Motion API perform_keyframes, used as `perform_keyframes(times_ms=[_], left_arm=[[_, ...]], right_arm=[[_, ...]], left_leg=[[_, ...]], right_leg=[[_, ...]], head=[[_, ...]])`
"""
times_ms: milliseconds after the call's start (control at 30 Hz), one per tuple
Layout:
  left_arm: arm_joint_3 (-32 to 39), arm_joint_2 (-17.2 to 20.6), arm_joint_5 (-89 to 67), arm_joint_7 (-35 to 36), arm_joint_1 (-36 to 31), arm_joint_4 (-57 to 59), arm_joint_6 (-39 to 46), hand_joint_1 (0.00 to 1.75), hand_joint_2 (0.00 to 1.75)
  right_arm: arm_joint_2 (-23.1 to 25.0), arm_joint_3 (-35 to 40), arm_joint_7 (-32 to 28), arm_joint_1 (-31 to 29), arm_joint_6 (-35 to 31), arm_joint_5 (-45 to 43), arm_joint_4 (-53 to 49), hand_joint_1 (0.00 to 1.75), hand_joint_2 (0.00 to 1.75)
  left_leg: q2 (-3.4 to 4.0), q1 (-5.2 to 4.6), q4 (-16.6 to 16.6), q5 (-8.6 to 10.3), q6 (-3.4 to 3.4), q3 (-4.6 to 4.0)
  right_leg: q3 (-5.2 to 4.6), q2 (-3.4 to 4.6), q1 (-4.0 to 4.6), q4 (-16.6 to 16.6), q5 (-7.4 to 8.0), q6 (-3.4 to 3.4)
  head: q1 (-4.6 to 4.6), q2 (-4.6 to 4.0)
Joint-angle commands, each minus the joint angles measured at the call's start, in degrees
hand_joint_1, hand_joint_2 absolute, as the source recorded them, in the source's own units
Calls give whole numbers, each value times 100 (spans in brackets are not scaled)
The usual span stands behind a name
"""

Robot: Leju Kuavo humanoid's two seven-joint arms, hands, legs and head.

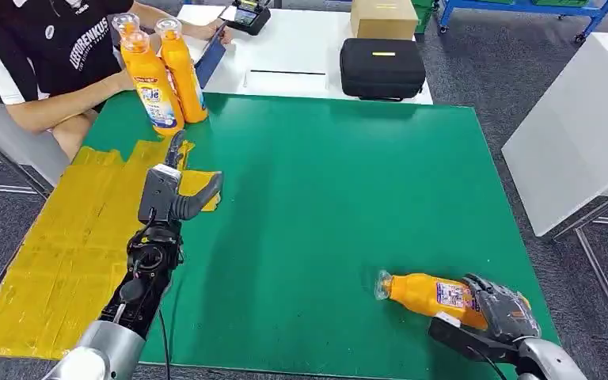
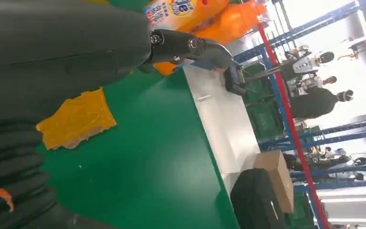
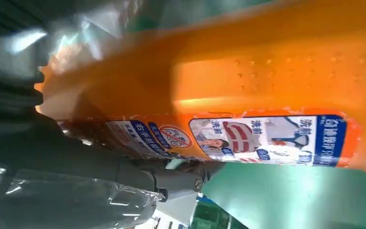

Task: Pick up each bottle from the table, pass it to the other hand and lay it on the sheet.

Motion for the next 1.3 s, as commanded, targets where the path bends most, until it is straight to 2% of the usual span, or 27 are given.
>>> perform_keyframes(times_ms=[33,67,133,267,300,333,367,400,433,533,600,633,700,733,767,833,900,967,1000,1067,1267,1300], left_arm=[[243,172,74,46,-75,152,12,0,175],[258,187,91,42,-73,172,14,0,175],[271,190,111,23,-60,184,30,0,175],[308,193,131,32,-5,121,89,0,175],[320,199,128,34,22,94,106,0,175],[326,205,125,34,49,67,111,0,175],[330,205,113,36,86,16,102,0,175],[339,197,104,41,140,-52,128,0,175],[350,177,121,43,200,-128,56,0,175],[356,160,124,54,226,-175,-12,0,175],[364,159,121,63,217,-169,-18,0,175],[383,149,155,73,212,-164,-54,0,175],[296,83,291,-84,293,-424,-442,0,175],[181,40,197,-75,322,-584,-451,0,175],[25,-1,18,18,323,-724,-388,0,175],[-210,-66,-96,234,276,-917,-354,0,175],[-488,-56,-139,311,237,-1078,-504,0,175],[-695,-51,-128,375,234,-1215,-658,0,175],[-806,-62,-69,399,249,-1326,-789,0,175],[-996,-85,-41,455,294,-1528,-893,0,175],[-1302,-157,44,613,346,-1737,-1094,0,175],[-1332,-163,59,618,309,-1661,-1125,0,175]], right_arm=[[134,146,7,-124,111,48,714,164,175],[161,182,23,-172,39,73,767,175,175],[181,255,17,-241,-156,109,829,175,175],[270,480,-105,-570,-682,51,1017,175,175],[353,554,-150,-680,-872,17,1009,175,175],[407,625,-169,-779,-954,-3,1031,175,175],[521,709,-490,-902,-1369,-227,1027,175,175],[777,643,-839,-1114,-1583,-806,1069,175,175],[870,872,-908,-1314,-1543,-947,1158,175,175],[824,1092,-743,-1346,-1636,-1062,1197,175,175],[750,1107,-737,-1281,-1669,-1137,1179,175,175],[745,1116,-807,-1261,-1693,-1198,1153,175,175],[1095,1224,-1508,-1509,-1897,-1857,1218,175,175],[1375,1208,-1769,-1641,-1889,-2361,1245,175,175],[1592,1217,-1944,-1706,-1702,-2922,1234,175,175],[1910,1396,-1887,-1852,-2112,-3363,1313,175,175],[2239,1396,-2105,-2112,-2137,-4366,1432,175,175],[2341,1469,-2119,-2400,-2135,-4841,1632,175,175],[2394,1494,-2116,-2600,-2113,-5093,1815,175,175],[2450,1553,-2125,-2885,-2045,-5377,2122,175,175],[2597,1738,-2270,-3483,-2015,-5725,3030,175,175],[2624,1819,-2324,-3556,-2002,-5747,3176,175,175]], left_leg=[[8,10,-5,-11,-13,28],[13,13,-5,-20,-19,47],[11,10,-7,-9,-12,30],[28,13,-8,-18,-19,53],[16,11,-6,-7,-11,28],[35,13,-7,-20,-20,54],[42,11,-7,-14,-16,42],[55,13,-8,-21,-22,54],[62,14,-9,-18,-20,47],[78,12,-9,-19,-25,49],[47,10,-6,-5,-14,27],[48,12,-7,-13,-21,51],[31,15,-5,-1,-11,30],[47,16,-4,-14,-17,51],[55,16,-3,-12,-15,37],[66,21,4,-18,-19,32],[65,22,3,-17,-22,36],[47,14,-1,-1,-14,11],[69,18,4,-12,-22,29],[51,15,1,0,-12,5],[67,14,1,-9,-17,32],[51,13,-2,-2,-14,26]], right_leg=[[30,1,12,-11,-7,-13],[49,2,15,-12,-14,-19],[31,5,11,-13,-4,-12],[50,18,15,-16,-6,-18],[31,11,12,-14,1,-11],[52,24,15,-15,-6,-20],[36,32,13,-14,2,-15],[47,42,15,-15,-1,-21],[38,50,16,-16,6,-20],[34,55,15,-9,3,-25],[16,30,11,-6,4,-13],[39,26,14,-6,-7,-20],[25,18,15,-6,-1,-13],[42,29,16,-5,-9,-19],[32,41,16,-4,-2,-17],[29,50,22,2,-3,-21],[29,45,22,3,-6,-23],[5,31,13,4,3,-15],[16,49,18,8,-1,-23],[0,36,14,3,7,-12],[22,48,13,5,0,-19],[21,33,12,2,1,-17]], head=[[0,0],[0,0],[0,0],[0,0],[2,0],[0,0],[2,0],[2,0],[2,0],[2,0],[-2,0],[0,0],[0,0],[0,0],[2,0],[0,0],[4,0],[2,0],[2,0],[2,0],[2,0],[2,0]])
